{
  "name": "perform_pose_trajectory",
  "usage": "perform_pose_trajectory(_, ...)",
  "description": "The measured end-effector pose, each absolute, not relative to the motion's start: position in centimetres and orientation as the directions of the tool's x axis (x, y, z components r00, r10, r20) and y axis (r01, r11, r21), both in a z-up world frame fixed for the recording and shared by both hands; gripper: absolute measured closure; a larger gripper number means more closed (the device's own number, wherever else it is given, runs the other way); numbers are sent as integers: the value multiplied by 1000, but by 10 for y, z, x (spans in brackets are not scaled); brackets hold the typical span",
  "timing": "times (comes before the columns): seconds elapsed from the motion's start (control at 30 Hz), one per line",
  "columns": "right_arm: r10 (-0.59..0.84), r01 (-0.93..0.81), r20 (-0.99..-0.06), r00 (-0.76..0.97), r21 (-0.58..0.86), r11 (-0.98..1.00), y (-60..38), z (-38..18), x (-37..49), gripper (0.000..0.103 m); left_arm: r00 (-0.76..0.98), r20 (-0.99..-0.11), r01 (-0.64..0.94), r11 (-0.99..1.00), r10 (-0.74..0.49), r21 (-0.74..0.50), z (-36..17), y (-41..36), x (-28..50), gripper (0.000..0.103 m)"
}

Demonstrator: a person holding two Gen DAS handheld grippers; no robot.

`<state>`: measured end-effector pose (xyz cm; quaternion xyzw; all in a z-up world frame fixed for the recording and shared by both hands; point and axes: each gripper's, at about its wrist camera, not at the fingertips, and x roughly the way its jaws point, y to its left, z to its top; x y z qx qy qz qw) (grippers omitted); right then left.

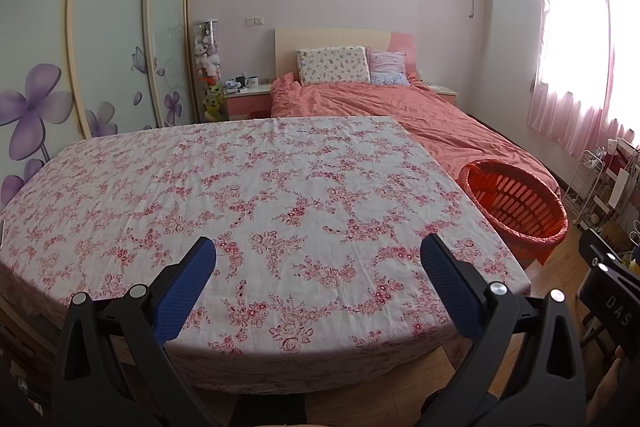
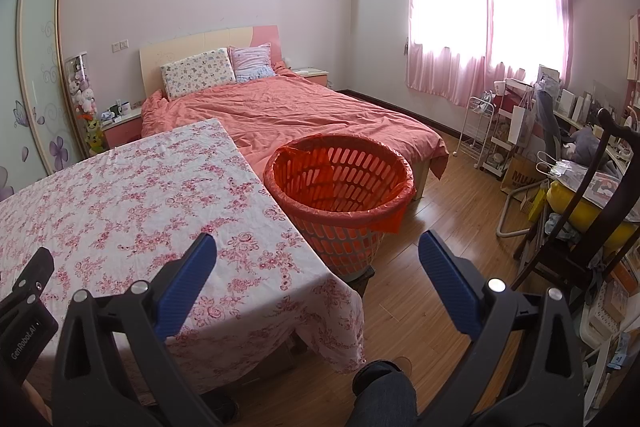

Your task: Collect trash

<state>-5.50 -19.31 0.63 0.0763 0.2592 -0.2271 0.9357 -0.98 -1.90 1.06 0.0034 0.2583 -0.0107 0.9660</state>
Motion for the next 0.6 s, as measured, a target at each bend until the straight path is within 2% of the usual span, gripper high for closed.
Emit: perform_pose_trajectory(0.6, -386, 464, -519, 762, 23, 885, -193, 6, -54, 4, 865, -502, 22, 1000, -18, 2, 10, -18, -10, 2)
